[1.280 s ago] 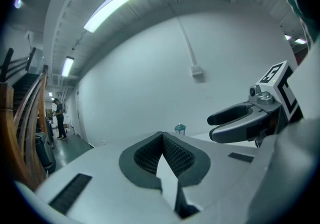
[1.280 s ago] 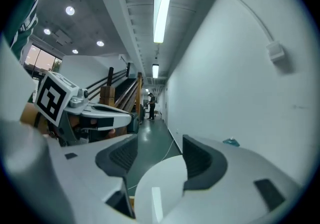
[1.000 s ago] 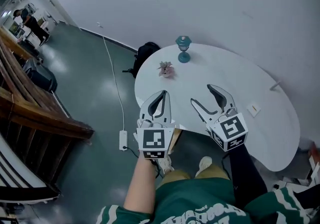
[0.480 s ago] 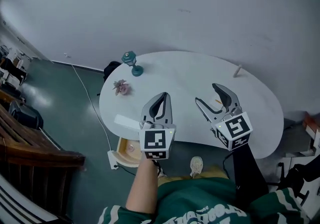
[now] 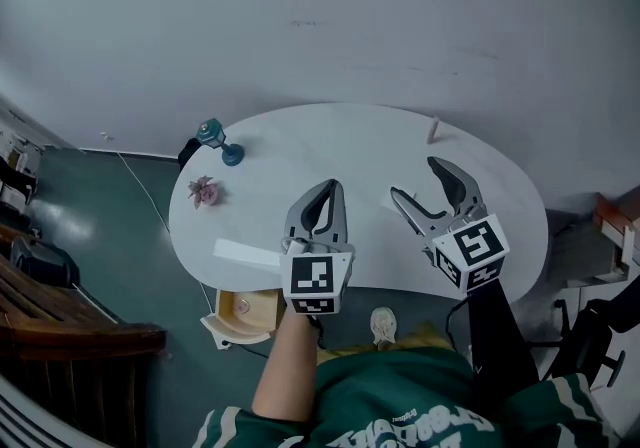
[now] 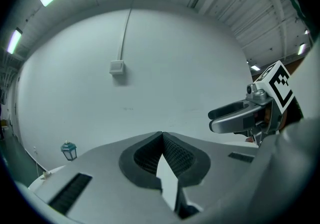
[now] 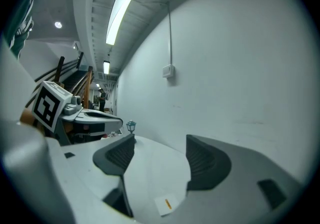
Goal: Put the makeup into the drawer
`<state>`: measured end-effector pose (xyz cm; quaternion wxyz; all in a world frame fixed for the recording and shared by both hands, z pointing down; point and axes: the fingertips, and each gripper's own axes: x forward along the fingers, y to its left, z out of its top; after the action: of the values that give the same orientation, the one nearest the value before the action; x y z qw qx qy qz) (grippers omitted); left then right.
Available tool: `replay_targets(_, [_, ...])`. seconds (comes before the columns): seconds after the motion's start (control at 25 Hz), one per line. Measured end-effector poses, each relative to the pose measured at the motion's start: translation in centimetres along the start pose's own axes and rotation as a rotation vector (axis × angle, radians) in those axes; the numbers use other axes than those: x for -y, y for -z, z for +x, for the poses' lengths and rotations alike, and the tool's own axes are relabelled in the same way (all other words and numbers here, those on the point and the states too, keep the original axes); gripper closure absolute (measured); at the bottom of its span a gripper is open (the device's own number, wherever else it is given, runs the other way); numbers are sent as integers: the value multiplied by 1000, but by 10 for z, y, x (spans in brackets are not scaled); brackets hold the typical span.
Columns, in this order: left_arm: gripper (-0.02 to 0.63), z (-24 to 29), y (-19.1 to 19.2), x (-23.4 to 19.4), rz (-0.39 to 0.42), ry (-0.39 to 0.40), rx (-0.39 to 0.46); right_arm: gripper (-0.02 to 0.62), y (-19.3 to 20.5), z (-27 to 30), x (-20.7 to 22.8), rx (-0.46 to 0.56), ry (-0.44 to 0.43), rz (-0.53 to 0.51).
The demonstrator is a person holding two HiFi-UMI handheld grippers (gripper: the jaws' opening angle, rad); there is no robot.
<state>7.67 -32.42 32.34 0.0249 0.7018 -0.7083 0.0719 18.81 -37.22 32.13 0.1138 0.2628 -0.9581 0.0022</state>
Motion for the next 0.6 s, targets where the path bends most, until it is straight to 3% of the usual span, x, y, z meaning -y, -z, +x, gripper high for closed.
replay_targets(0.12, [606,6,5,2,-4,5,-11,254,24,12,5,-81,-47,-23])
replay_targets(0.4, [606,12,28,-6,-19,-12,-56,152,136,57,9,-475,-237,-82])
replay_targets(0.6, [606,12,50,-10,-25,-17,-105,139,199,73,13,-675,-316,-119])
